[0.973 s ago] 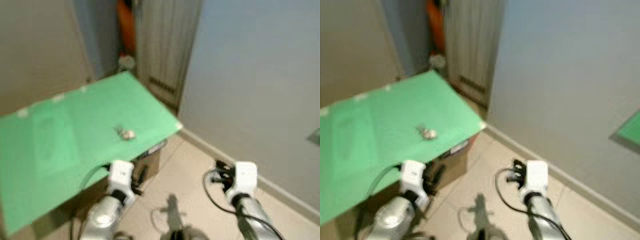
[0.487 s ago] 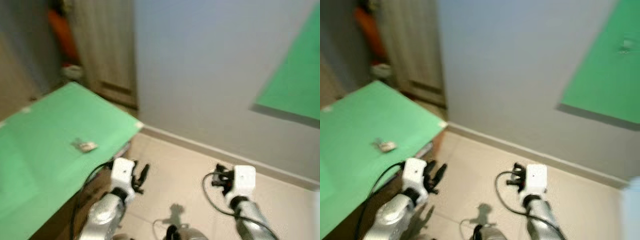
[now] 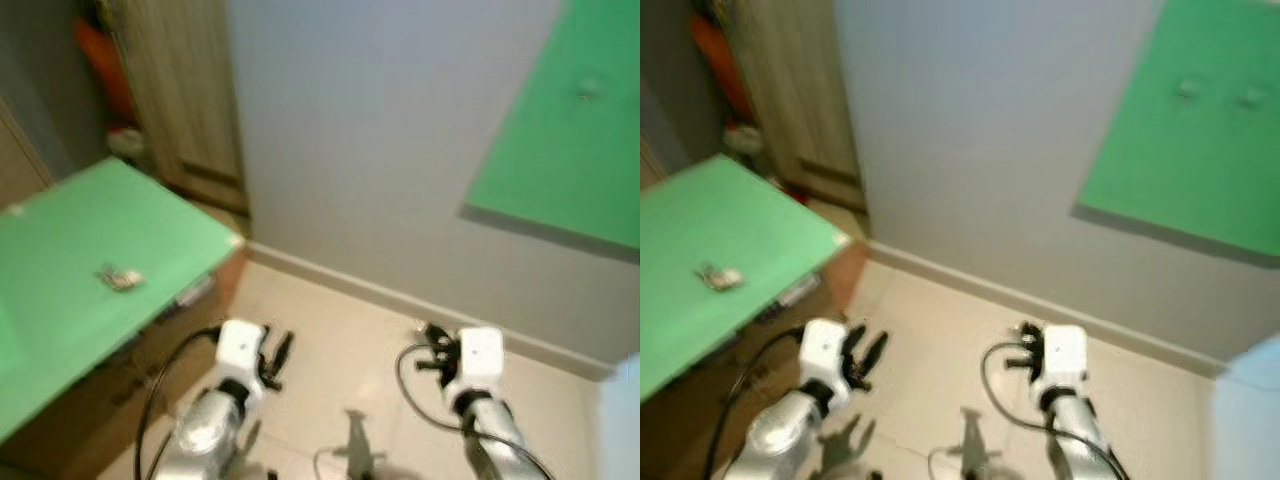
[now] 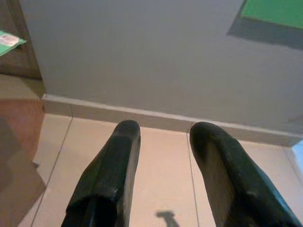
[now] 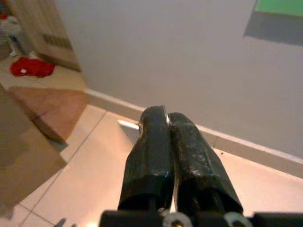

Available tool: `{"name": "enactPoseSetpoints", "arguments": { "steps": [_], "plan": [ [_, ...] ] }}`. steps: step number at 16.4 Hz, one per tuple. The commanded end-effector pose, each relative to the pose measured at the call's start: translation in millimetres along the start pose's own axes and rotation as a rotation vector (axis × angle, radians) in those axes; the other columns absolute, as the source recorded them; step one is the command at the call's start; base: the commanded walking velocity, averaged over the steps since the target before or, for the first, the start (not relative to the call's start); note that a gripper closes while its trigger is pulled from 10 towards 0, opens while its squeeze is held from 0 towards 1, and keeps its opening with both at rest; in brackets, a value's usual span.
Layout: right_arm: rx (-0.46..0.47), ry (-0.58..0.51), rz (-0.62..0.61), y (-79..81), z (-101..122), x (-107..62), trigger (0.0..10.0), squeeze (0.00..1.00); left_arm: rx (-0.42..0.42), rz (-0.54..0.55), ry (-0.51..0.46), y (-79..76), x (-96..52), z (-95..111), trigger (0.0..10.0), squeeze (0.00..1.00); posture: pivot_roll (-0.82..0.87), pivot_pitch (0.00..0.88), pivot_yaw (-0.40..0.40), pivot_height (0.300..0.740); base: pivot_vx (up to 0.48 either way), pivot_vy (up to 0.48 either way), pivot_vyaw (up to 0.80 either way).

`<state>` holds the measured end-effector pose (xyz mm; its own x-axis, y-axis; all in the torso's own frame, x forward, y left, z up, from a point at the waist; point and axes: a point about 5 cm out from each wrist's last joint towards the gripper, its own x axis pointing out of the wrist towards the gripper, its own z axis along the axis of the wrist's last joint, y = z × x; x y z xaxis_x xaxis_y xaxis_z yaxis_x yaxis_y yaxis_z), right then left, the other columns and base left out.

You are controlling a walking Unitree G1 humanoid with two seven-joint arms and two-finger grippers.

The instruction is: Hang keys on a hook

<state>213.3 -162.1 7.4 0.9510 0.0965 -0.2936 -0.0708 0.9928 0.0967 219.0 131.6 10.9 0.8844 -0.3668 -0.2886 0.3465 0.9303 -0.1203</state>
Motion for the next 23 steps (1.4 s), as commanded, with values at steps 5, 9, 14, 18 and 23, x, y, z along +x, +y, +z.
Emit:
{"name": "enactPoseSetpoints", "arguments": {
  "steps": [5,9,14,18,23],
  "plan": [
    [-0.009,-0.028,-0.016,-6.8,7,2.2,10.0,0.00,-0.011,-0.024,-0.020,-6.5,4.8,4,10.0,0.00,0.02,0.104,-0.004,0.740,0.000,-0.464,0.00],
    [0.011,-0.010,-0.020,-6.7,5,2.4,10.0,0.00,-0.025,0.010,-0.015,-2.4,5.8,4,10.0,0.00,0.02,0.107,-0.001,0.740,0.000,0.000,0.00],
    [0.042,-0.039,-0.005,-4.4,9,3.8,10.0,0.00,-0.016,-0.001,-0.027,-3.9,5.0,6,10.0,0.00,0.02,0.108,0.004,0.740,0.252,0.000,-0.48],
    [0.146,-0.131,0.080,3.3,37,12.1,10.0,0.00,-0.014,-0.012,-0.051,-5.3,7.5,13,10.0,0.00,0.02,0.104,0.004,0.740,0.355,0.000,-0.40],
    [0.127,-0.126,0.135,16.2,37,11.1,10.0,0.00,-0.011,-0.016,-0.063,-7.5,7.6,15,10.0,0.00,0.02,0.104,0.002,0.740,0.366,0.000,0.00]
  ]
}}
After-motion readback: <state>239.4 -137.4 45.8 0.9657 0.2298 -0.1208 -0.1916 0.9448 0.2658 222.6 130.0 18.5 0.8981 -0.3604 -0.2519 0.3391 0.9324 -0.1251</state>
